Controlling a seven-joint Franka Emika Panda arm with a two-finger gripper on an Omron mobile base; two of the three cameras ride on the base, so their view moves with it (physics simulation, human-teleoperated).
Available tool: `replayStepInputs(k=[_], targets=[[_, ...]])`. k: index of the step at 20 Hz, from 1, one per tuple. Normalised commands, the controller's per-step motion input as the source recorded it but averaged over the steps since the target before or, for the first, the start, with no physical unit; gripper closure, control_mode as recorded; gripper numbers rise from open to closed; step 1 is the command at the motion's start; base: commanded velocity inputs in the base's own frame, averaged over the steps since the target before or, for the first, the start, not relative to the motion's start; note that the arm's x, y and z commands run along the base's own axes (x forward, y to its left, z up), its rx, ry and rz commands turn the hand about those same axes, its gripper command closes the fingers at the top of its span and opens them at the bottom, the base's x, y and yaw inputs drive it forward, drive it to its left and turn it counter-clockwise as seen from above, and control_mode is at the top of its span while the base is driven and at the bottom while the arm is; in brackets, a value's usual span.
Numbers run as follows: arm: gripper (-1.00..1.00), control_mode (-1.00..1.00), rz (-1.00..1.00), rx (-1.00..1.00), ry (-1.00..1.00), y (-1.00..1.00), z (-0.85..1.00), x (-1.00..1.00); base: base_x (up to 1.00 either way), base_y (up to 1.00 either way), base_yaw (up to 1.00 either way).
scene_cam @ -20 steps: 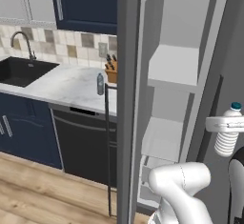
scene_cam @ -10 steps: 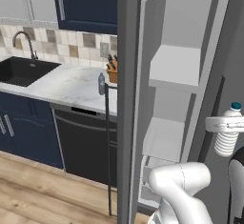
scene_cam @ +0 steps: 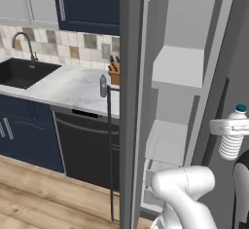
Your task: Take the bottled waters from the counter and place them in the freezer to freeze. Close the freezer door after placing the bottles.
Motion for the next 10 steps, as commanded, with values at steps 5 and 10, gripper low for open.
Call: replayStepInputs(k=[5, 10], targets=[[1.0, 1.0, 0.0, 0.0, 0.0, 0.0, 0.0, 0.0, 0.04, 0.0, -0.04], [1.0, 1.0, 0.0, 0.0, 0.0, 0.0, 0.0, 0.0, 0.06, 0.02, -0.05]])
